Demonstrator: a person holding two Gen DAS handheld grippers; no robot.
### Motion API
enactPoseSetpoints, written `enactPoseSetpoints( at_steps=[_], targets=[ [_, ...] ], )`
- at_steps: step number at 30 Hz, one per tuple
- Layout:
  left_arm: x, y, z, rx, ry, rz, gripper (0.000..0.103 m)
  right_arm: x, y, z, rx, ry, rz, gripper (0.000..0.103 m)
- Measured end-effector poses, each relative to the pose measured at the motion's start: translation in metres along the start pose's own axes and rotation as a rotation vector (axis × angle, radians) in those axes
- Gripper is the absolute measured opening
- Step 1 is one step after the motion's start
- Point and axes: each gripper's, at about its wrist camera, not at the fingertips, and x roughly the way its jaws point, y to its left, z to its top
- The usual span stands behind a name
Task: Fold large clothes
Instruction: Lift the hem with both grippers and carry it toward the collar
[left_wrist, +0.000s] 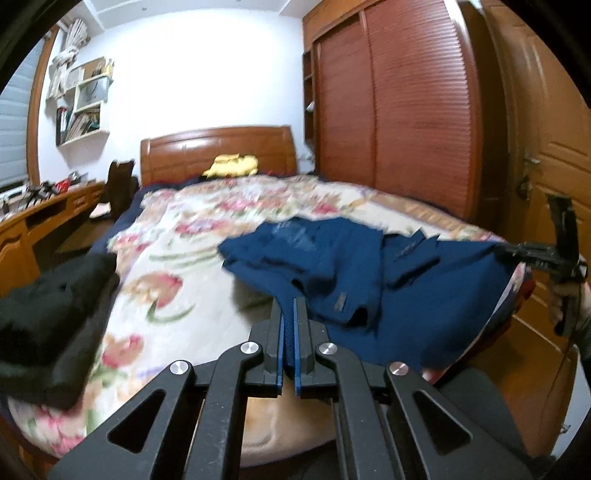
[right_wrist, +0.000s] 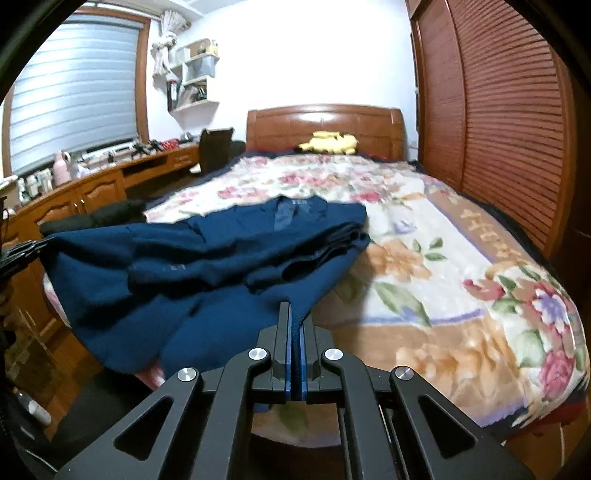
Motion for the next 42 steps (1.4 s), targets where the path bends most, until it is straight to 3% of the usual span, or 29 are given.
enactPoseSetpoints(
  at_steps=[9,15,28,33,42],
  targets=[
    [0.0,-0.003,0.086,0.005,-0.108,-0.039,0.004,-0.058,-0.001,0.031,-0.021,-0.143,0.055,0.003],
    [-0.02,-0.015,0.13,0.037,-0.187,-0.054,0.004,-0.097,-0.006,0.053,-0.056,-0.229,0.042,0.003],
    [-0.026,-0.015,0.172,0.054,-0.237,-0.01,0.004,-0.166,-0.025,0.084,-0.094,-0.342,-0.045,0.002],
    [0.011,0.004,0.172,0.027,-0.184,0.047,0.004,-0.134,-0.026,0.092,-0.086,-0.301,-0.066,0.002],
    [0.129,0.049,0.147,-0.047,-0.009,0.154,0.004,-0.03,-0.025,0.128,-0.069,-0.149,-0.119,0.002]
  ],
)
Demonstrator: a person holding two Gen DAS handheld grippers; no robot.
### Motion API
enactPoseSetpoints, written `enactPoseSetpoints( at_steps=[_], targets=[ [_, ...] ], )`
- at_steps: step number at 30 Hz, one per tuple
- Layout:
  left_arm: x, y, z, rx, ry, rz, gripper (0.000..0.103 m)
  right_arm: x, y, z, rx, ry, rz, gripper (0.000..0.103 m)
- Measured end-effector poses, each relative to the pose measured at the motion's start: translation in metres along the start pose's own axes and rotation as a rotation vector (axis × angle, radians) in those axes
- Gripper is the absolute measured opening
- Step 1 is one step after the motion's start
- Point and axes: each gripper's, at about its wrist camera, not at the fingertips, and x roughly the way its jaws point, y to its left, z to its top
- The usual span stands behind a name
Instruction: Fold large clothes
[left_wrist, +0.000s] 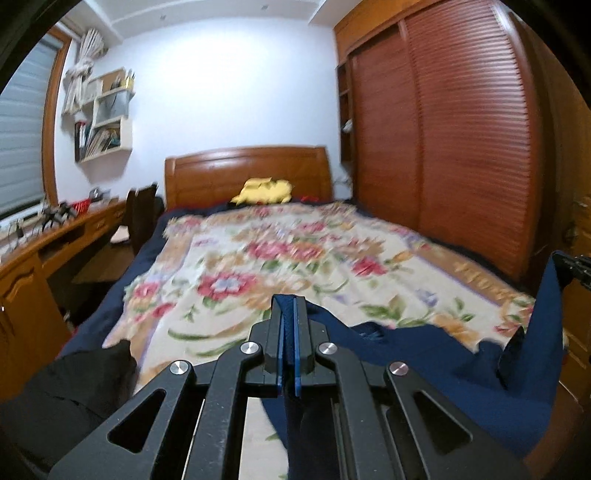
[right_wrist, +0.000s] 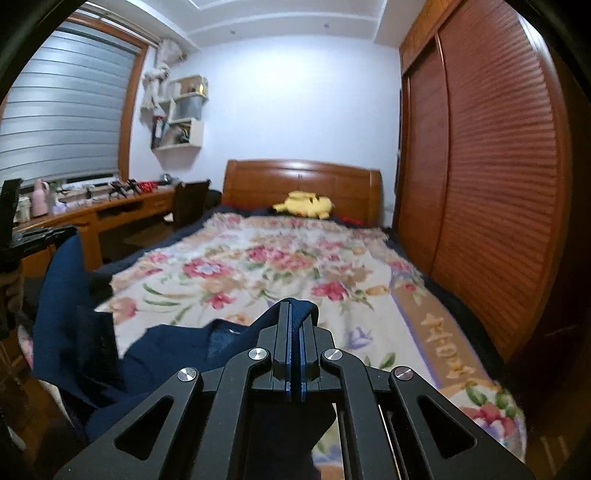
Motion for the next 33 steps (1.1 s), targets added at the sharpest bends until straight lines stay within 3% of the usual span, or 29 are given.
enactPoseSetpoints(
  at_steps=[9,18,23,28,30,32,33],
  targets=[
    [0.093,0.018,-0.023,-0.035,0.111,0.045,0.004,0.1,0.004,0.017,-0.015,0.128,-0.049,0.002],
    [0.168,0.026,-0.01,-0.038,0.12,0.091,0.004,0.189,-0.001,0.042,0.006,0.159,-0.134,0.002],
    [0.199,0.024,-0.02,-0.032,0.148,0.089,0.004,0.239,0.005,0.034,-0.002,0.219,-0.173,0.002],
    [0.211,0.014,-0.041,-0.026,0.233,0.026,0.004,0.271,0.017,0.013,-0.005,0.324,-0.146,0.002],
    [0.199,0.005,-0.049,-0.016,0.248,-0.03,0.015,0.272,0.023,0.012,-0.025,0.347,-0.144,0.002],
    [0.184,-0.006,-0.056,0.005,0.238,-0.059,0.046,0.268,0.03,0.013,-0.039,0.359,-0.143,0.004],
    [0.18,-0.011,-0.058,0.012,0.229,-0.068,0.051,0.264,0.032,0.015,-0.042,0.361,-0.14,0.007]
  ],
)
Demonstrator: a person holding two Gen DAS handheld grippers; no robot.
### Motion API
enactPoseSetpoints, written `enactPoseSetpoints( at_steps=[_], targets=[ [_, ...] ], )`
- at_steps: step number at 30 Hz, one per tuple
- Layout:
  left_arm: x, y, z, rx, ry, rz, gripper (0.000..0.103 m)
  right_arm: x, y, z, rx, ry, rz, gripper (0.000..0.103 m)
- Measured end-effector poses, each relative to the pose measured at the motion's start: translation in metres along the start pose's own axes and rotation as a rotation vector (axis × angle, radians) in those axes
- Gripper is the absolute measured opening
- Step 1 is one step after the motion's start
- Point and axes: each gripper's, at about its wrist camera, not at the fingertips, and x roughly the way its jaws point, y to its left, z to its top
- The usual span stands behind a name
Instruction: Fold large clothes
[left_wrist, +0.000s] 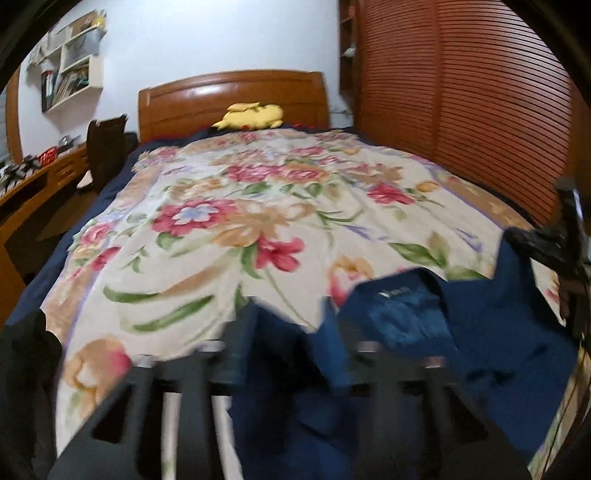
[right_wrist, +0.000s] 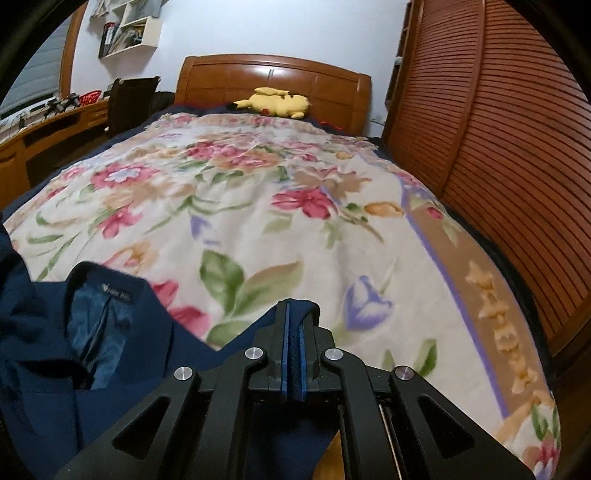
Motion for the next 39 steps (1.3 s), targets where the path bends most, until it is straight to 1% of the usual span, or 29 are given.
enactPoseSetpoints(
  at_steps=[2,3,4,5,7,10,14,18,22,24,26,27,28,30,35,37,39],
  targets=[
    [-0.016,-0.013,-0.014,0.024,-0.013,-0.029,0.079,-0.01,0.004,0.001,-0.008,-0.004,-0.003,0.02],
    [-0.022,-0.018,-0.019,0.029,-0.015,-0.042,0.082,-0.017,0.004,-0.001,-0.018,-0.008,0.001,0.036],
    [-0.026,-0.022,-0.024,0.033,-0.015,-0.054,0.083,-0.023,0.007,-0.004,-0.025,-0.012,0.011,0.05],
    [-0.031,-0.025,-0.029,0.038,-0.013,-0.065,0.083,-0.033,0.009,-0.006,-0.031,-0.019,0.024,0.053],
    [-0.042,-0.03,-0.043,0.035,-0.008,-0.082,0.083,-0.05,0.013,-0.021,-0.049,-0.032,0.038,0.054],
    [-0.053,-0.032,-0.059,0.019,-0.005,-0.095,0.083,-0.066,0.017,-0.043,-0.08,-0.027,0.111,0.054],
    [-0.06,-0.031,-0.075,0.021,0.005,-0.083,0.083,-0.086,0.031,-0.071,-0.162,0.02,0.172,0.054],
    [-0.062,-0.026,-0.085,0.006,0.008,-0.1,0.083,-0.101,0.04,-0.093,-0.214,0.075,0.232,0.054],
    [-0.061,-0.023,-0.093,0.028,0.011,-0.084,0.083,-0.101,0.038,-0.097,-0.268,0.128,0.217,0.054],
    [-0.061,-0.022,-0.094,0.029,0.01,-0.084,0.083,-0.092,0.034,-0.094,-0.281,0.183,0.193,0.054],
    [-0.059,-0.019,-0.095,0.031,0.01,-0.085,0.083,-0.083,0.034,-0.089,-0.302,0.223,0.177,0.04],
    [-0.059,-0.018,-0.095,0.031,0.007,-0.083,0.083,-0.08,0.035,-0.086,-0.324,0.23,0.162,0.023],
    [-0.059,-0.015,-0.096,0.029,0.006,-0.082,0.083,-0.079,0.036,-0.082,-0.339,0.235,0.148,0.007],
    [-0.056,-0.011,-0.096,0.022,0.01,-0.084,0.083,-0.073,0.035,-0.069,-0.353,0.222,0.124,0.005],
    [-0.049,-0.001,-0.096,0.005,0.023,-0.084,0.083,-0.051,0.049,-0.027,-0.362,0.148,0.072,0.004],
    [-0.05,0.0,-0.096,0.005,0.021,-0.083,0.083,-0.038,0.056,-0.009,-0.358,0.126,0.062,0.004],
    [-0.052,0.001,-0.095,0.011,0.008,-0.073,0.083,-0.031,0.068,0.002,-0.361,0.1,0.057,0.004]
  ],
)
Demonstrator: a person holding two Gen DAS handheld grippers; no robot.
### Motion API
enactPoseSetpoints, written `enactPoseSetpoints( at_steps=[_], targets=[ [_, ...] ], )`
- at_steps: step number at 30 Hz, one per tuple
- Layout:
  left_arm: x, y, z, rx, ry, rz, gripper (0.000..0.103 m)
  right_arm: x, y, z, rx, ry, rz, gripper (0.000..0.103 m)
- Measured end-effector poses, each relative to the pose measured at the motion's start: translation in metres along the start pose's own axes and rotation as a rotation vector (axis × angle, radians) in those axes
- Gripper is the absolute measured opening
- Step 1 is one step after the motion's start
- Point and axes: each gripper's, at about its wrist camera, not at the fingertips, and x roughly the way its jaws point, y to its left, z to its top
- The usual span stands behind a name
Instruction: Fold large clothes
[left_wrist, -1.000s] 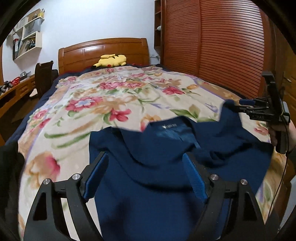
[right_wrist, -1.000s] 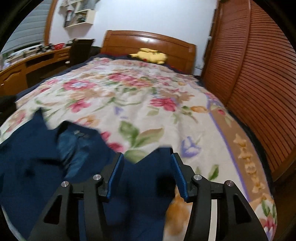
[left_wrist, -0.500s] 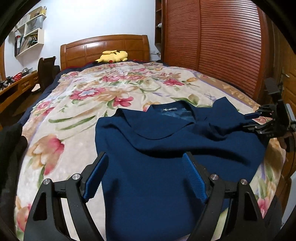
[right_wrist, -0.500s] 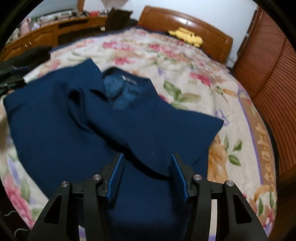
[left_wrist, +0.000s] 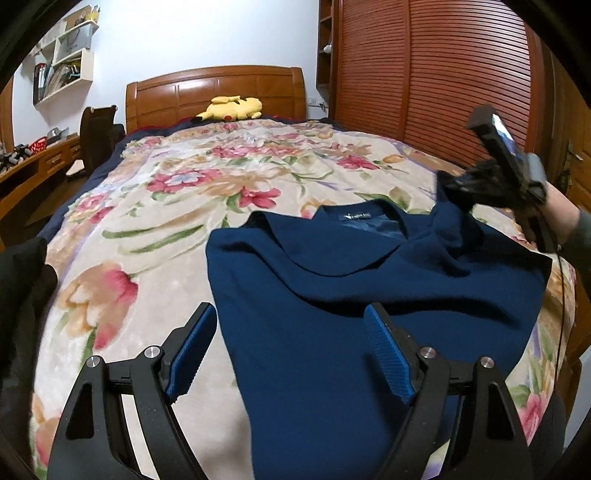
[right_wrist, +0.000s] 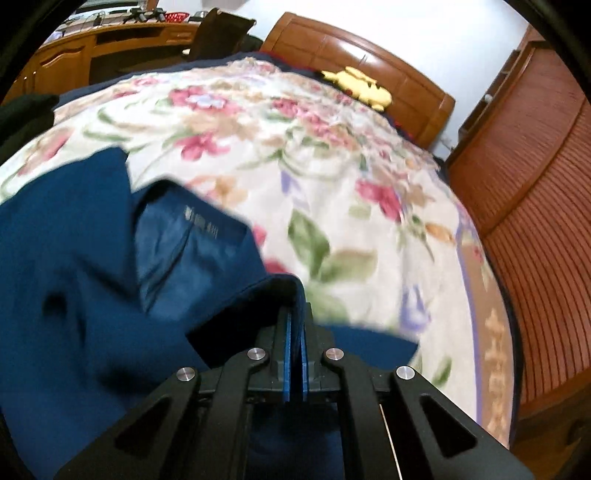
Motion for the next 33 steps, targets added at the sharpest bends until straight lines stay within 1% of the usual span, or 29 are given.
enactPoseSetpoints(
  at_steps=[3,5,6,7,8,9,10,11,13,17,20,23,29,31,33],
  targets=[
    [0.001,0.003,0.0,-0.004,-0.001,-0.001,0.083,0.014,0.007,0.02,0.006,-0.023,-0.005,0.004],
    [0.002,0.004,-0.001,-0.006,0.005,-0.002,0.083,0.024,0.011,0.025,0.031,-0.032,-0.019,0.004],
    [0.002,0.005,-0.001,-0.007,0.005,-0.002,0.083,0.025,0.011,0.028,0.055,-0.038,-0.019,0.008],
    [0.002,0.005,-0.001,-0.008,0.005,-0.003,0.083,0.027,0.008,0.032,0.078,-0.053,-0.029,0.02],
    [0.002,0.005,-0.001,-0.008,0.004,-0.003,0.083,0.025,0.007,0.033,0.1,-0.086,-0.039,0.028],
    [0.002,0.005,-0.001,-0.008,0.005,-0.004,0.083,0.021,0.006,0.033,0.118,-0.13,-0.036,0.044],
    [0.002,0.006,-0.001,-0.009,0.003,-0.005,0.083,0.015,0.007,0.034,0.128,-0.164,-0.033,0.055],
    [0.002,0.006,-0.001,-0.009,0.002,-0.006,0.083,0.01,0.008,0.034,0.139,-0.196,-0.037,0.056],
    [0.003,0.007,-0.001,-0.012,0.003,-0.006,0.083,0.004,0.009,0.035,0.138,-0.217,-0.024,0.057],
    [0.0,0.008,0.0,-0.012,-0.002,0.003,0.083,0.003,0.017,0.032,0.113,-0.185,0.007,0.057],
    [-0.001,0.009,0.0,-0.017,-0.005,0.009,0.083,0.002,0.027,0.027,0.12,-0.157,0.082,0.056],
    [-0.001,0.012,-0.002,-0.018,-0.001,0.022,0.083,0.002,0.052,0.022,0.096,-0.14,0.183,0.056],
    [-0.002,0.019,-0.005,-0.018,0.006,0.05,0.083,0.012,0.108,0.023,-0.025,-0.084,0.349,0.056],
    [-0.003,0.023,-0.007,-0.023,0.008,0.055,0.083,0.018,0.127,0.024,-0.063,-0.06,0.389,0.056],
    [-0.004,0.028,-0.008,-0.03,0.01,0.06,0.083,0.024,0.139,0.024,-0.105,-0.034,0.408,0.056]
  ],
)
